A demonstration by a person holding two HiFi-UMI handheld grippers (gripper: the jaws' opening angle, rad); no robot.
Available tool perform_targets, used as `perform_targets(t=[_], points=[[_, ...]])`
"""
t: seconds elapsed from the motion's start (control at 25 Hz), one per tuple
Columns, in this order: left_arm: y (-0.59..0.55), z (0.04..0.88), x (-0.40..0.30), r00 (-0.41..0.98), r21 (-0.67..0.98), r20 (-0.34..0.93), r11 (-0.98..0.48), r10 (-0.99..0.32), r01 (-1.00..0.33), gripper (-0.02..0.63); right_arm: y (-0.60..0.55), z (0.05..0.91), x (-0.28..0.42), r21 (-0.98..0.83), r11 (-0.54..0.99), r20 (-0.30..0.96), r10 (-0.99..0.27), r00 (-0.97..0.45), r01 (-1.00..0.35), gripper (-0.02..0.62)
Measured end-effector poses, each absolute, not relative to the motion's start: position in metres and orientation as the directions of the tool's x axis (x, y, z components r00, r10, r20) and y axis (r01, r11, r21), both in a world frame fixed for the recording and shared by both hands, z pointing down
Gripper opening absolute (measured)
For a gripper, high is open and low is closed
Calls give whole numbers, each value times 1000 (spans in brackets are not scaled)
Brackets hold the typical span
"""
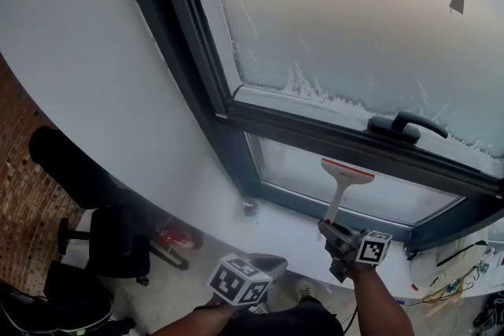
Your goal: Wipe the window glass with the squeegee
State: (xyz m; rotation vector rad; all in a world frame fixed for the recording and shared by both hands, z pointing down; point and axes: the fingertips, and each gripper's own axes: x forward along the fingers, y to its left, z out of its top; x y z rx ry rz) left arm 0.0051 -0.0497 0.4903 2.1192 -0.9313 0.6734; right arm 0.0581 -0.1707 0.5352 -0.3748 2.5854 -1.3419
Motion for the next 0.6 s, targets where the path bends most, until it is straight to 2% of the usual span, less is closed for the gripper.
perform_targets(t=[0.32,0.6], points=[[-54,476,19,625,395,655,-512,-425,-763,1,-179,504,77,-802,585,-93,-320,-943,-120,83],[-55,478,9,608,399,651,-477,-454,-783,0,-182,512,82,-825,556,-97,-316,-944,-101,84]])
